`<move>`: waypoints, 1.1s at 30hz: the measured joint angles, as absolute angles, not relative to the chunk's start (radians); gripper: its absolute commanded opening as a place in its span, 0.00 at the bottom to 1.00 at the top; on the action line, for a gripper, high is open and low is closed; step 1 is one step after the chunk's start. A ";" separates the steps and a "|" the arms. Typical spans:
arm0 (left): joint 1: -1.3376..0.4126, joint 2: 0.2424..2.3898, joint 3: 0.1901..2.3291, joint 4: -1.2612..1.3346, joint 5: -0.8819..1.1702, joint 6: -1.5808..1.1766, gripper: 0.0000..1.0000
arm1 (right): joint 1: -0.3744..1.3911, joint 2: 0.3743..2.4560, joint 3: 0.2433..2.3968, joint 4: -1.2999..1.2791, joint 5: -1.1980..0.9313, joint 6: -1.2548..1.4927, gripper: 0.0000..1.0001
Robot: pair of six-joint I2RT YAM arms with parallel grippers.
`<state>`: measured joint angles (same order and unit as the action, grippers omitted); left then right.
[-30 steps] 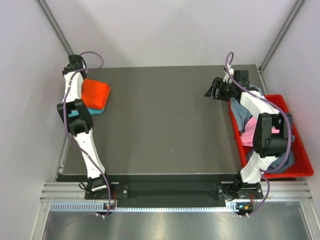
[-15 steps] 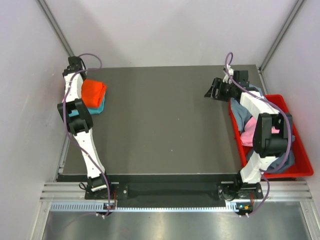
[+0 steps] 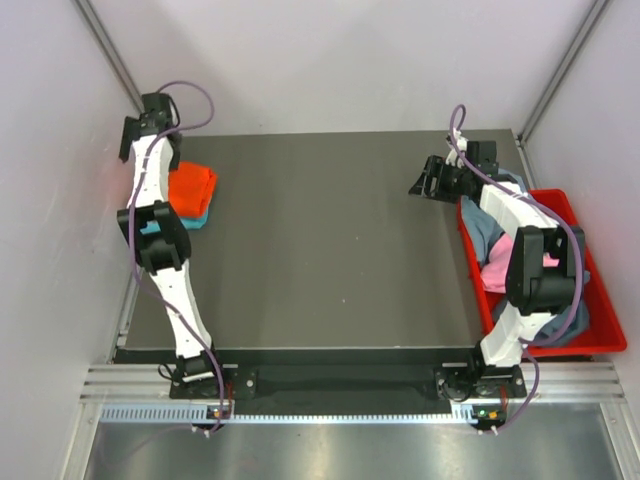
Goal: Fold and stack the t-shirts
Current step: Neatly place the folded tshirt to the corner
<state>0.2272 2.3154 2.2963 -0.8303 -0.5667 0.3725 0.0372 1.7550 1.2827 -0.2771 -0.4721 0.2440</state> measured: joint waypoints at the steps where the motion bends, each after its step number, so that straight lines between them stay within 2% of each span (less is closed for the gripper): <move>1: 0.207 2.294 2.297 -0.828 -0.565 0.373 0.99 | 0.037 1.755 1.283 -0.277 -0.472 0.243 0.68; 4: 0.132 2.231 2.305 -0.811 -0.554 0.371 0.99 | 0.037 1.755 1.283 -0.278 -0.467 0.228 0.70; 7: 0.046 2.165 2.312 -0.803 -0.493 0.336 0.98 | 0.037 1.750 1.283 -0.284 -0.449 0.194 0.81; 10: -0.010 2.111 2.313 -0.804 -0.352 0.255 0.99 | 0.037 1.731 1.285 -0.307 -0.403 0.163 0.87; 12: -0.017 2.068 2.294 -0.793 -0.185 0.183 0.99 | 0.037 1.715 1.300 -0.341 -0.336 0.153 0.90; 18: 0.013 1.916 2.019 -0.661 0.206 -0.030 0.99 | 0.038 1.644 1.343 -0.406 -0.134 0.111 0.95; 22: 0.012 1.966 1.993 -0.650 0.344 -0.070 0.99 | 0.039 1.583 1.343 -0.437 -0.078 0.084 0.95; 33: 0.083 2.247 2.007 -0.761 0.497 -0.024 0.97 | 0.039 1.519 1.317 -0.443 -0.061 0.036 0.95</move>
<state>0.0834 2.2475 2.0071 -0.7609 0.4969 -0.0242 0.0391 1.5188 1.3167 -0.4435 -0.0608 0.0364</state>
